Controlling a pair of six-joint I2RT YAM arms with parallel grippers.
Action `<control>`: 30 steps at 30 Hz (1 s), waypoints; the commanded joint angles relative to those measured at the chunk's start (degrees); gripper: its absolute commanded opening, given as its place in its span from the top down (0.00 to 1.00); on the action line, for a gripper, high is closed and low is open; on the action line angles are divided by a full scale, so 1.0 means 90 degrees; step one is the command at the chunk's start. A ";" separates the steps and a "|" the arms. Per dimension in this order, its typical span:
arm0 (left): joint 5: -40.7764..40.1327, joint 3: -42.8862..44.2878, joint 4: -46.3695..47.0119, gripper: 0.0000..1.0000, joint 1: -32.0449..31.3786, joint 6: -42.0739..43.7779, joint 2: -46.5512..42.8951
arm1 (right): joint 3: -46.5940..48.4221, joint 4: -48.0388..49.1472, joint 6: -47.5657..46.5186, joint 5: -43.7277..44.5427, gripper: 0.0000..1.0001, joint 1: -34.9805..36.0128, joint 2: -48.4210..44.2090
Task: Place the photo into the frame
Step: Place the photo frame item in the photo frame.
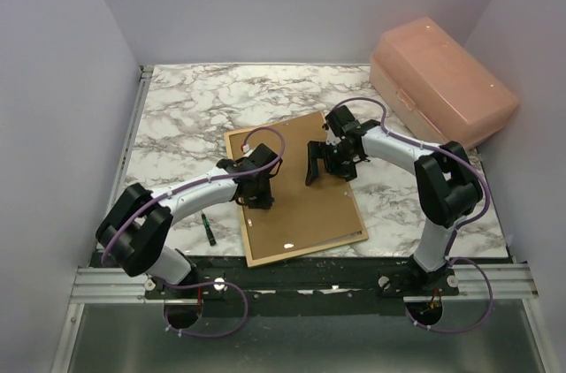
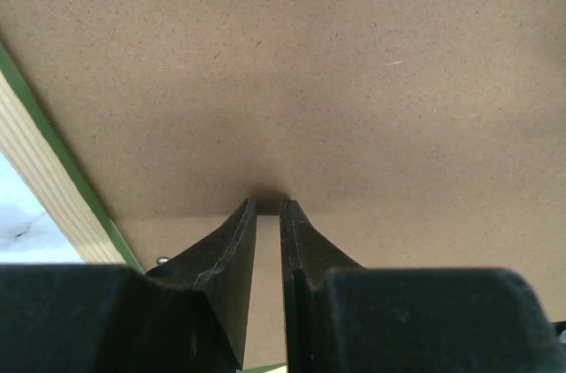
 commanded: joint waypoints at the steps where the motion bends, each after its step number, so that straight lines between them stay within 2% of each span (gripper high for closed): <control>1: 0.0026 -0.0004 0.0015 0.82 -0.0041 -0.0122 0.0319 | -0.0114 -0.0315 -0.0197 0.0593 0.00 0.0165 0.0165; 10: 0.0026 -0.0202 -0.0010 0.84 -0.0041 -0.0328 0.0761 | -0.0042 -0.0498 -0.0062 0.1177 0.00 0.0165 -0.0222; 30: -0.0120 -0.0423 -0.0078 0.86 -0.0024 -0.0523 0.0797 | 0.0188 -0.1309 -0.0124 0.2344 0.00 0.0159 -0.0597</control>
